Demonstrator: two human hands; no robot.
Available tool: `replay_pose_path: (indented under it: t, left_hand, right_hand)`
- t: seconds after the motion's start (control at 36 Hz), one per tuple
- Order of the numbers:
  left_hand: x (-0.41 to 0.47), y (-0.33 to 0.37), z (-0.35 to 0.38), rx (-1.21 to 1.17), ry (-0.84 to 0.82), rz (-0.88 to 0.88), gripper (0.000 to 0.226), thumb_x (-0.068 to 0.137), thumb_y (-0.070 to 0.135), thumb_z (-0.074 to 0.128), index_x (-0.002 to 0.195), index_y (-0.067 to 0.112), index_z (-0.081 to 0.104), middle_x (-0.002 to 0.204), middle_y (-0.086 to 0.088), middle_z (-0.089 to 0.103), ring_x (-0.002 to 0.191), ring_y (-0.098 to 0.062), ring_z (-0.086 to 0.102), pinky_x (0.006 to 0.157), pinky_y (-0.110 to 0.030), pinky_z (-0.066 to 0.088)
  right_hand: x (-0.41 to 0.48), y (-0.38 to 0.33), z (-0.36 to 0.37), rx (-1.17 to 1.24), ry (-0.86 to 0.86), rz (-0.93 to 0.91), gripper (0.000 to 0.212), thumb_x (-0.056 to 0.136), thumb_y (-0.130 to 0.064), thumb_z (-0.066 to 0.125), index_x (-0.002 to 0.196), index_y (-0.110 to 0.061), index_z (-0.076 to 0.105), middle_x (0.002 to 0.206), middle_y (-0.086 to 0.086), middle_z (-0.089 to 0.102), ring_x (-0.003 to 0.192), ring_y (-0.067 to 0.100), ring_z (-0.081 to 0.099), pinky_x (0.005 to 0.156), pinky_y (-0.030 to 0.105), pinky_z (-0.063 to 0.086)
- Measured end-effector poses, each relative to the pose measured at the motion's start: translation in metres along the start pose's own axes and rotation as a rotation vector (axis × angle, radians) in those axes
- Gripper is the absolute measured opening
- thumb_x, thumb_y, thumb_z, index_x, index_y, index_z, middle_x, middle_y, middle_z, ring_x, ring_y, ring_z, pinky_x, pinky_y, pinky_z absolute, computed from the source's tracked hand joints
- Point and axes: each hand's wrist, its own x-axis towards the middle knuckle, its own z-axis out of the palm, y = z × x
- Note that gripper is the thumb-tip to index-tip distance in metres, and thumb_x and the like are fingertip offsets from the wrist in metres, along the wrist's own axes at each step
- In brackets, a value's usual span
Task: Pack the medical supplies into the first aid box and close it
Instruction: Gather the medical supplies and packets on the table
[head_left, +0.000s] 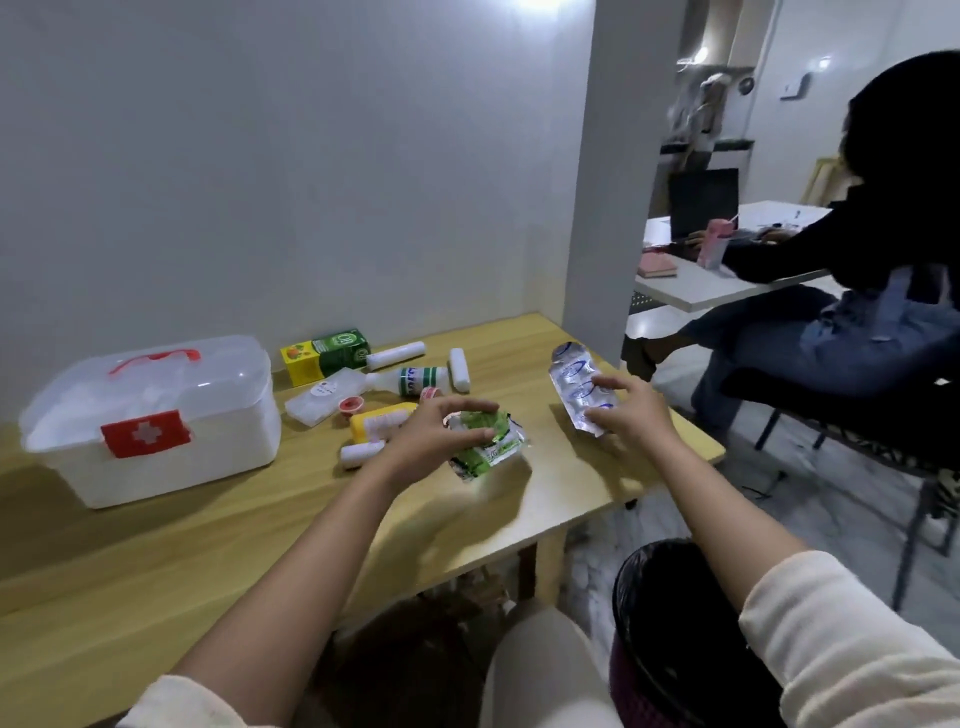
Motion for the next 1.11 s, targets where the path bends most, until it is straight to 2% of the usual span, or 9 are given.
replay_pose_path:
  t: [0.06,0.11,0.25,0.36,0.5,0.67,0.78,0.97,1.11]
  left_hand:
    - [0.019,0.015,0.023,-0.04,-0.036,0.025,0.037,0.087,0.01,0.071,0.123,0.016,0.066,0.119,0.003,0.056,0.104,0.001,0.055,0.081,-0.006,0.049]
    - [0.039,0.027,0.051,-0.086,-0.066,0.052,0.038,0.087,0.003,0.069,0.121,0.02,0.063,0.122,-0.005,0.057,0.102,-0.018,0.059,0.091,-0.027,0.054]
    - [0.081,0.055,0.135,-0.153,-0.17,0.106,0.048,0.086,-0.004,0.066,0.128,0.018,0.058,0.128,-0.01,0.052,0.108,-0.025,0.057,0.098,-0.038,0.051]
    - [0.102,0.068,0.217,-0.145,-0.27,0.153,0.055,0.088,-0.003,0.063,0.139,0.011,0.051,0.129,-0.002,0.044,0.097,-0.016,0.054,0.081,-0.017,0.05]
    - [0.112,0.069,0.315,-0.087,-0.379,0.191,0.057,0.086,-0.006,0.061,0.14,0.009,0.048,0.128,0.0,0.043,0.117,-0.015,0.049,0.087,-0.01,0.04]
    - [0.109,0.02,0.399,-0.02,-0.513,0.102,0.057,0.088,-0.01,0.054,0.142,0.003,0.043,0.128,-0.008,0.042,0.125,-0.021,0.045,0.076,0.008,0.026]
    - [0.106,-0.042,0.425,0.041,-0.52,-0.074,0.058,0.084,-0.013,0.055,0.139,0.0,0.046,0.138,-0.014,0.045,0.124,-0.019,0.045,0.08,0.002,0.024]
    - [0.107,-0.148,0.436,0.152,-0.516,-0.34,0.064,0.08,-0.021,0.05,0.141,-0.003,0.045,0.137,-0.021,0.044,0.127,-0.03,0.046,0.086,-0.007,0.026]
    - [0.12,-0.184,0.442,0.211,-0.548,-0.424,0.066,0.084,-0.017,0.049,0.146,0.002,0.039,0.142,-0.018,0.04,0.129,-0.03,0.046,0.083,-0.009,0.03]
  right_hand:
    - [0.003,0.01,-0.026,-0.006,0.04,0.008,0.05,0.072,-0.004,0.071,0.12,-0.014,0.062,0.123,0.006,0.062,0.105,0.022,0.062,0.094,0.042,0.051]
    - [0.002,0.022,-0.053,-0.007,0.114,0.025,0.05,0.073,-0.003,0.07,0.121,-0.014,0.061,0.118,0.004,0.061,0.093,0.014,0.06,0.089,0.033,0.048]
    - [-0.008,0.066,-0.121,0.023,0.321,0.112,0.05,0.073,0.003,0.067,0.121,-0.008,0.06,0.124,0.012,0.06,0.109,0.023,0.057,0.085,0.023,0.039]
    - [-0.026,0.117,-0.166,0.022,0.434,0.208,0.052,0.072,0.003,0.068,0.123,-0.007,0.059,0.127,0.013,0.06,0.116,0.027,0.057,0.097,0.032,0.042]
    - [-0.059,0.181,-0.196,-0.049,0.486,0.391,0.053,0.075,-0.002,0.068,0.126,-0.011,0.057,0.13,0.016,0.056,0.119,0.029,0.053,0.098,0.038,0.043]
    - [-0.088,0.257,-0.18,-0.01,0.471,0.589,0.057,0.07,-0.004,0.067,0.126,-0.008,0.057,0.129,0.015,0.058,0.112,0.024,0.057,0.092,0.032,0.044]
    - [-0.1,0.311,-0.146,0.052,0.392,0.727,0.056,0.072,0.006,0.065,0.125,-0.011,0.057,0.131,0.015,0.054,0.118,0.028,0.054,0.099,0.037,0.045]
    - [-0.1,0.366,-0.081,0.091,0.24,0.865,0.056,0.076,0.005,0.061,0.13,-0.009,0.052,0.134,0.011,0.053,0.124,0.023,0.051,0.093,0.019,0.036]
    - [-0.089,0.384,-0.053,0.086,0.185,0.92,0.05,0.081,-0.001,0.056,0.13,-0.011,0.052,0.131,0.008,0.057,0.117,0.022,0.055,0.098,0.027,0.043]
